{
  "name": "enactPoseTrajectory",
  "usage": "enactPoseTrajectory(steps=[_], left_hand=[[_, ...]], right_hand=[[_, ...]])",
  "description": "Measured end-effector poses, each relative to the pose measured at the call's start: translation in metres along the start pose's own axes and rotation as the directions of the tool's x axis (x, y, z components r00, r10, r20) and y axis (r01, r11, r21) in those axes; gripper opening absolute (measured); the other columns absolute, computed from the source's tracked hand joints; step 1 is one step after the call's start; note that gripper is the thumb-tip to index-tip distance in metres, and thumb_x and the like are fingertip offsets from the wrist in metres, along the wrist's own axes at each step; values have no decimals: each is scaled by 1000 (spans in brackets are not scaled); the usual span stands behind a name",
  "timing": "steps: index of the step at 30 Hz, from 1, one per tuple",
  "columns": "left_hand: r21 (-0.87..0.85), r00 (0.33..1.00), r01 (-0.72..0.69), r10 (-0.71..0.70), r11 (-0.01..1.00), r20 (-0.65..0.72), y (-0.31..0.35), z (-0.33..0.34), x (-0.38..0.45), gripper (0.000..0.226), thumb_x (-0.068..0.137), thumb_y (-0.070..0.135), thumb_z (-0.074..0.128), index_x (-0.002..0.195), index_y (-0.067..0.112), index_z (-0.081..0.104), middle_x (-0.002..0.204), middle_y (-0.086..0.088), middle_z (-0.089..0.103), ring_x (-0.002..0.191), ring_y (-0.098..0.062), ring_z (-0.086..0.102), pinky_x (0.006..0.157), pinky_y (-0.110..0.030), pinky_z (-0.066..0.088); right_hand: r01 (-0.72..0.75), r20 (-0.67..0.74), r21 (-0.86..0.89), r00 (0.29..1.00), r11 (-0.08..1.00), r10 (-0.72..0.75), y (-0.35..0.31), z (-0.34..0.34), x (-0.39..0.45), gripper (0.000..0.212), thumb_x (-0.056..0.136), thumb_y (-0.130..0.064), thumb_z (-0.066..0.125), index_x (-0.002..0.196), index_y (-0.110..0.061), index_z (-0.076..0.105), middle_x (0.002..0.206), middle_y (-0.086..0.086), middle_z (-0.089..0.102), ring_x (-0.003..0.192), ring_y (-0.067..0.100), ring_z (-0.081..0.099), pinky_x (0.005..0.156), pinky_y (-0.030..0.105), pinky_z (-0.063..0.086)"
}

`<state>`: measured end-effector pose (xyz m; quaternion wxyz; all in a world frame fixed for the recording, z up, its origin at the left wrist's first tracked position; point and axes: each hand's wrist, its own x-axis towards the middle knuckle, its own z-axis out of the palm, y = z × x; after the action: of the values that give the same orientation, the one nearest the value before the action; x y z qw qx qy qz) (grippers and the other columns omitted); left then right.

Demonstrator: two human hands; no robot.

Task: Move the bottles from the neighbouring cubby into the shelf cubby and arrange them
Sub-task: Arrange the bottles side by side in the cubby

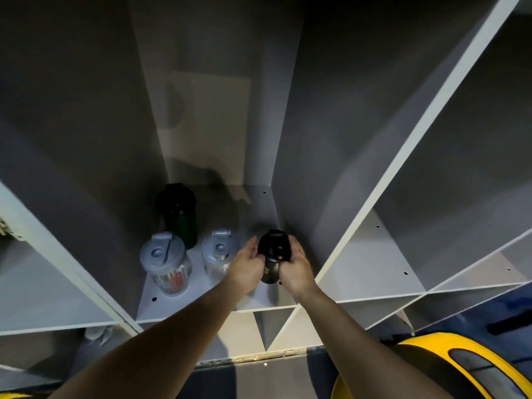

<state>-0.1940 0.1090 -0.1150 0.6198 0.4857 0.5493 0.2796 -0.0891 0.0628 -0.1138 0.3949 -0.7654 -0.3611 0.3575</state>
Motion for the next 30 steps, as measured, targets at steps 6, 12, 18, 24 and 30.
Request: enactPoseTrajectory(steps=[6,12,18,24,30], left_hand=[[-224,997,70,-78,972,-27,0,24,6,56,83,-22,37,124,11,56,120,-16,61,113,-30,56,99,-30,40],[-306,996,78,-90,949,-23,-7,20,13,52,80,-24,38,99,19,59,117,-12,60,106,-27,52,86,-29,45],[-327,999,37,-34,944,16,-15,8,14,59,82,-26,37,124,11,55,118,-14,58,115,-31,51,96,-34,46],[-313,996,73,-53,947,72,-25,3,16,57,88,-20,38,120,25,49,133,-15,55,131,-34,46,117,-47,30],[-343,995,46,-10,938,104,-23,2,15,59,84,-25,36,120,20,49,122,-11,55,117,-27,48,112,-42,32]], right_hand=[[-113,21,118,994,987,112,5,3,9,53,88,-12,60,139,-23,50,128,2,60,114,22,59,96,29,45],[-167,45,148,986,975,162,35,10,35,61,71,-26,49,130,-41,58,126,0,69,114,25,65,105,47,51],[-169,76,135,984,976,159,22,8,21,52,91,-4,55,137,-30,57,124,2,68,115,24,63,109,42,47],[-178,87,112,982,978,169,21,7,19,51,94,-6,54,137,-33,56,127,0,67,117,24,61,110,44,46],[-153,87,131,986,980,142,28,9,22,52,92,-6,54,132,-40,58,127,0,68,117,22,62,109,47,48]])
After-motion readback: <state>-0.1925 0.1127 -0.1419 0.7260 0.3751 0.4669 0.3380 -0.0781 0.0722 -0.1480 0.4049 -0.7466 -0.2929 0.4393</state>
